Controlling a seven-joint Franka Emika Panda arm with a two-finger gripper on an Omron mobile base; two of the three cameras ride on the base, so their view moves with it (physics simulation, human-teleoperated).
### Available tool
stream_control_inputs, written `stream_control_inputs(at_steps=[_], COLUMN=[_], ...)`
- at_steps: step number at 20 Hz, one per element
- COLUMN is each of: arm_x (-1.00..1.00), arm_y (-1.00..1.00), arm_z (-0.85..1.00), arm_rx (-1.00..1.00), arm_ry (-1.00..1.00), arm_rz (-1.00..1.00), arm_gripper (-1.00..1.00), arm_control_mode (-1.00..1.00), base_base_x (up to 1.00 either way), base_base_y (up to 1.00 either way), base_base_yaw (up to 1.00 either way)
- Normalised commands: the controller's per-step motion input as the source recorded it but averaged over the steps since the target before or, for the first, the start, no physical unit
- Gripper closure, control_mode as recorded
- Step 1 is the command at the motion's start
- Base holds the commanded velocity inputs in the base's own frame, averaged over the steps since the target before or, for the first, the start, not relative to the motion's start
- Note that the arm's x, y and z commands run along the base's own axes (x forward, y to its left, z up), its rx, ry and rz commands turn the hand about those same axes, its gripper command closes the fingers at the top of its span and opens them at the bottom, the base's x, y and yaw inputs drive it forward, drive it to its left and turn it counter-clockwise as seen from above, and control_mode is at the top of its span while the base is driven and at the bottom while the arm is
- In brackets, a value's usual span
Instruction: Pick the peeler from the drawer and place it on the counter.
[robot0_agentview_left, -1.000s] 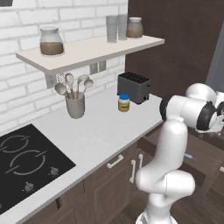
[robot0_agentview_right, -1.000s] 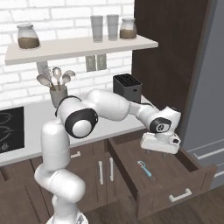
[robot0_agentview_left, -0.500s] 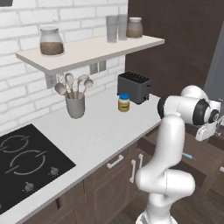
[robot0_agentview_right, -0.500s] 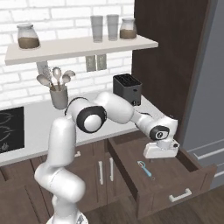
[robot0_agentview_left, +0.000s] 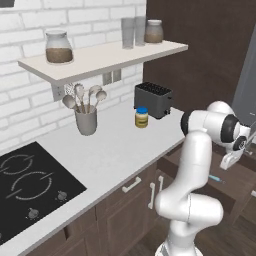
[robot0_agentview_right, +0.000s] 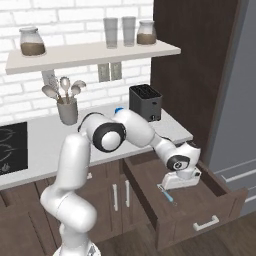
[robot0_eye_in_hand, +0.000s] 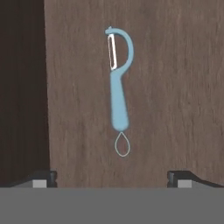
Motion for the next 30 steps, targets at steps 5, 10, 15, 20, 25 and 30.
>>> stream_control_inputs(at_steps=[5, 10, 15, 20, 25, 30], arm_x=[0.0, 0.0, 0.07, 0.39, 0.35, 0.21], arm_y=[0.48, 0.19, 0.0, -0.08, -0.01, -0.26], arm_z=[-0.22, -0.27, -0.4, -0.24, -0.17, -0.57], arm_rx=[-0.07, -0.12, -0.11, -0.03, 0.0, -0.08], arm_ry=[-0.03, 0.0, 0.0, 0.0, 0.03, 0.08], arm_rz=[0.0, 0.0, 0.0, 0.0, 0.0, 0.0], arm_gripper=[-1.0, -1.0, -1.0, -1.0, -1.0, 1.0], arm_control_mode=[-1.0, -1.0, -1.0, -1.0, -1.0, -1.0], base_base_x=[0.0, 0.0, 0.0, 0.0, 0.0, 0.0], base_base_y=[0.0, 0.0, 0.0, 0.0, 0.0, 0.0], base_base_yaw=[0.0, 0.0, 0.0, 0.0, 0.0, 0.0])
